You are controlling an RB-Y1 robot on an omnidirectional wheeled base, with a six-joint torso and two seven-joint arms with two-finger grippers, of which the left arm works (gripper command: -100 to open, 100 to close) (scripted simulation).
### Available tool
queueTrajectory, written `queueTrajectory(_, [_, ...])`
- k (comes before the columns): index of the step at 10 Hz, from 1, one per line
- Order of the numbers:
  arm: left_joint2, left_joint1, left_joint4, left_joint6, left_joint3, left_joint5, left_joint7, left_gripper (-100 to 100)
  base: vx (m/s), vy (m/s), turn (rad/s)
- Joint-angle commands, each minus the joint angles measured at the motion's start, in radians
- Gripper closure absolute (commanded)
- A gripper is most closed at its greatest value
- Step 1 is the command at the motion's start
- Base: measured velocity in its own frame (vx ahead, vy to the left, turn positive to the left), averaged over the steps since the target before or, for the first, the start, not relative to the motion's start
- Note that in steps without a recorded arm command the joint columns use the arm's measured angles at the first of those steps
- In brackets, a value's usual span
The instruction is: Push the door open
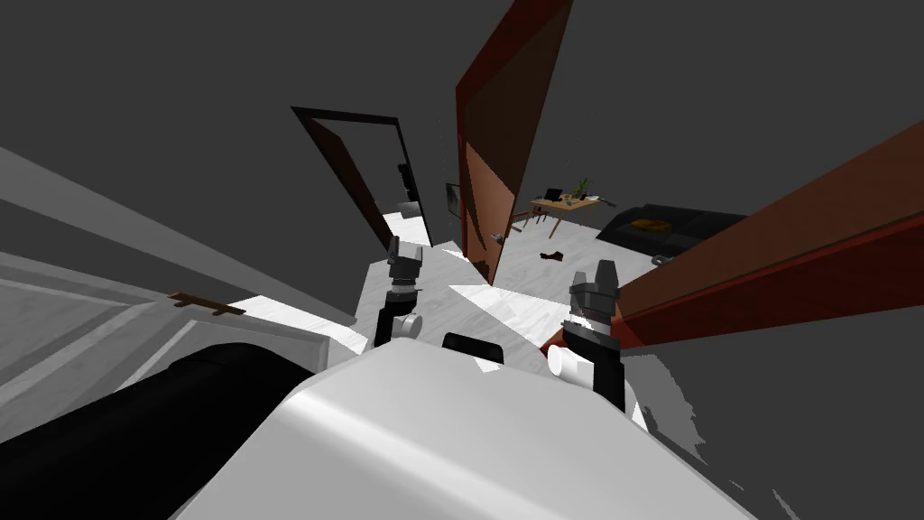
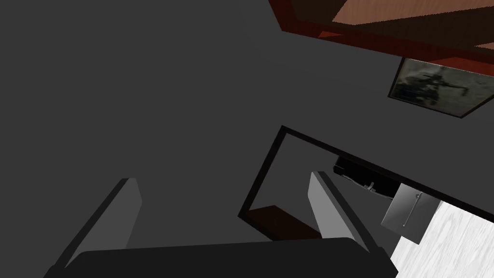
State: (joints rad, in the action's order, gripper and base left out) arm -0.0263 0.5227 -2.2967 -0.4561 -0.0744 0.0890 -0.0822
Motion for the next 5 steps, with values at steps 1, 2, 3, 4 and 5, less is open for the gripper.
queueTrajectory(1, [-0.007, -0.013, 0.034, -0.007, -0.001, 0.001, 0.001, -100, 0.142, -0.026, -0.124])
queueTrajectory(2, [-0.009, -0.018, 0.046, -0.009, -0.001, 0.002, 0.001, -100, 0.075, 0.024, -0.132])
queueTrajectory(3, [-0.013, -0.027, 0.07, -0.014, -0.002, 0.002, 0.001, -100, 0.065, 0.051, -0.095])
queueTrajectory(4, [-0.015, -0.032, 0.082, -0.017, -0.002, 0.003, 0.001, -100, 0.066, 0.048, -0.083])
queueTrajectory(5, [-0.02, -0.045, 0.115, -0.024, -0.003, 0.004, 0.002, -100, 0.085, 0.038, -0.155])
